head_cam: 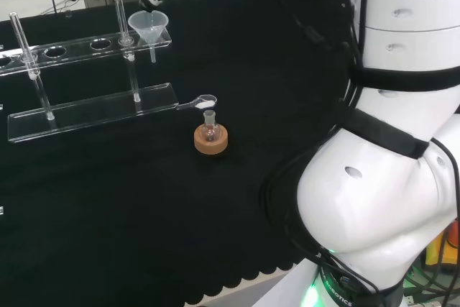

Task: Pick up the funnel from the transparent funnel stand.

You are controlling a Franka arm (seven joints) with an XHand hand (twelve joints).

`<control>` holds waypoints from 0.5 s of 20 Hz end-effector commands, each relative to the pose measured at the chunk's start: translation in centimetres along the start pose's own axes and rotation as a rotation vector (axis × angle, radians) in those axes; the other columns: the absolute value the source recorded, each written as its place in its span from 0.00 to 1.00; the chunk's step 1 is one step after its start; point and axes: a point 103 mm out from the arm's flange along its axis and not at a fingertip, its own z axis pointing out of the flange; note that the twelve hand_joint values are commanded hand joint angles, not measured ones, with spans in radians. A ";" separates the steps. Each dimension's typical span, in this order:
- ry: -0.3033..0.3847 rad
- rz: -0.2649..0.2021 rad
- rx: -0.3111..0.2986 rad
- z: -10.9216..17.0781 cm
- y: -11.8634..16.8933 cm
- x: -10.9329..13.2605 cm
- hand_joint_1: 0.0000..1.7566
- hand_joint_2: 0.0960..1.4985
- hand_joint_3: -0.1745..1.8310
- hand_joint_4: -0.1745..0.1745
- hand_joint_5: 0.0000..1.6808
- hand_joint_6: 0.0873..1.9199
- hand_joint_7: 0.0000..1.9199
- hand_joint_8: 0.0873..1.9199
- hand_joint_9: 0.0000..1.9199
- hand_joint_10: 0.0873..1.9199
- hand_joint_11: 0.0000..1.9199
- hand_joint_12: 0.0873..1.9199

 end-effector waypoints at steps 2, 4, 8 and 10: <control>-0.044 -0.001 0.039 0.8 0.9 1.4 0.31 0.54 0.14 0.22 0.04 0.00 0.00 0.25 0.08 0.39 0.04 0.76; -0.056 -0.002 0.054 1.1 1.5 1.7 0.32 0.53 0.14 0.21 0.04 0.00 0.00 0.24 0.08 0.39 0.05 0.76; -0.062 -0.007 0.060 1.5 2.4 1.8 0.34 0.53 0.15 0.20 0.03 0.00 0.00 0.22 0.07 0.40 0.06 0.76; -0.057 -0.012 0.060 1.6 2.8 1.8 0.35 0.53 0.15 0.20 0.03 0.00 0.00 0.21 0.06 0.40 0.06 0.76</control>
